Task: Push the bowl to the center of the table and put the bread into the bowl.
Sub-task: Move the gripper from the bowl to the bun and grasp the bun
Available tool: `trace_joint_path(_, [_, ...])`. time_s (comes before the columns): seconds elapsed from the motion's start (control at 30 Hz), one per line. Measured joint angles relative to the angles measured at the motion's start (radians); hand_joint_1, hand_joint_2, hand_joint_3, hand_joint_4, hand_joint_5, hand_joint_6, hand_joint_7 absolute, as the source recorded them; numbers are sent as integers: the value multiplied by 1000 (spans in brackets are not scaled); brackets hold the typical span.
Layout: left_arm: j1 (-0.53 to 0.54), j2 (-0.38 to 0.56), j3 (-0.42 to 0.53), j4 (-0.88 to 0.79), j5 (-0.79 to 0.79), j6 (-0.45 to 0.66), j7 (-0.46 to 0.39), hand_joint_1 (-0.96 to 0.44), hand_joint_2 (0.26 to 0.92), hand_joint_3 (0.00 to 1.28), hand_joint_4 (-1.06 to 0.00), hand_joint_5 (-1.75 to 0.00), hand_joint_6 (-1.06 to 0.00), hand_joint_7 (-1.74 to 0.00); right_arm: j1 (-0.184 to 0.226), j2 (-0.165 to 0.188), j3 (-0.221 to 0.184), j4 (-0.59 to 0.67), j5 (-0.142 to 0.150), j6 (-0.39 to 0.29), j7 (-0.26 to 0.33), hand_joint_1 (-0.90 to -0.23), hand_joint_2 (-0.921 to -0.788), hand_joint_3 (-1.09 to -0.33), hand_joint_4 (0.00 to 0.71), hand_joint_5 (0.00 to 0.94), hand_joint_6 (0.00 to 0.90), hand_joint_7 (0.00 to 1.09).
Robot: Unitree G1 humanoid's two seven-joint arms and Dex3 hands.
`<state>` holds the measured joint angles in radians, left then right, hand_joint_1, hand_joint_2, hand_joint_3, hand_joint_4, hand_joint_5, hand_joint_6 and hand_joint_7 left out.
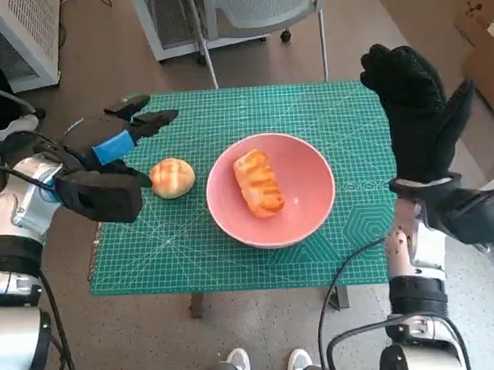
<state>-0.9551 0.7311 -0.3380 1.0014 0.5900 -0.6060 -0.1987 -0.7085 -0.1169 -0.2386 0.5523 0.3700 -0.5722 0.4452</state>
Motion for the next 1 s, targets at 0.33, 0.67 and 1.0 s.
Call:
trace_joint_path(0.33, [16,-25,-1,9,-16,9,-14,-533,758,3,-93,-2,-252,-2,-3,-3,-1,5,0,-5,18,-578,-921,-636,423,4,427,2])
trace_joint_path(0.67, [21,-74,-35,87,2,67,-16,-514,769,5,-84,0,-240,0,-3,-14,-10,12,6,-5,31,-578,-921,-637,423,2,429,3])
trace_joint_path(1.0, [21,-136,-72,172,17,145,-15,-418,766,1,-118,-12,-333,-36,-3,-14,-12,9,10,-5,31,-577,-921,-638,424,2,432,5])
